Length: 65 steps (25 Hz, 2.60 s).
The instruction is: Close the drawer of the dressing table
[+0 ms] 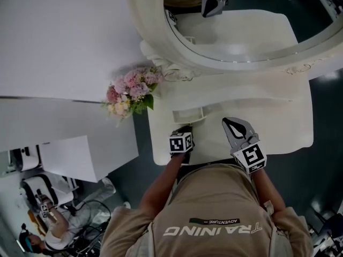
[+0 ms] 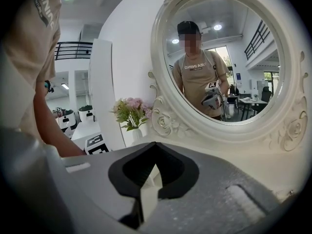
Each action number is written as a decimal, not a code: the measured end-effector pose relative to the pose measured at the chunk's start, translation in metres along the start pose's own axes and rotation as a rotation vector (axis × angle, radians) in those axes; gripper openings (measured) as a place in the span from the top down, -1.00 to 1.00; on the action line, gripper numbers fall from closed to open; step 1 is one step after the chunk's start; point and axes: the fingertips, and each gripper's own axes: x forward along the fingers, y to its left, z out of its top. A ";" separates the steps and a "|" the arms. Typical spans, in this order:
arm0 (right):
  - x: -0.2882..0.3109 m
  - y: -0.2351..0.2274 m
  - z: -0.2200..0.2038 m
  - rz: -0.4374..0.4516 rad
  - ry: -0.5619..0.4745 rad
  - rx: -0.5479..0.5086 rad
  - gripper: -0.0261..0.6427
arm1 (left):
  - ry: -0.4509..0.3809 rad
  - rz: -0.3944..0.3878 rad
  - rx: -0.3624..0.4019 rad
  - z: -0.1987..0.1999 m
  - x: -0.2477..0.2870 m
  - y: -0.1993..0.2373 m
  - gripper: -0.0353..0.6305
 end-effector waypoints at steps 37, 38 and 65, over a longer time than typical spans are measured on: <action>0.010 -0.007 -0.002 0.008 0.000 0.038 0.92 | -0.028 0.067 0.145 0.044 0.004 0.009 0.84; 0.010 -0.008 -0.003 0.005 0.002 0.039 0.92 | -0.031 0.065 0.135 0.046 0.005 0.010 0.84; -0.009 -0.014 -0.014 -0.068 0.006 0.089 0.92 | -0.064 0.042 0.104 0.061 0.019 0.018 0.84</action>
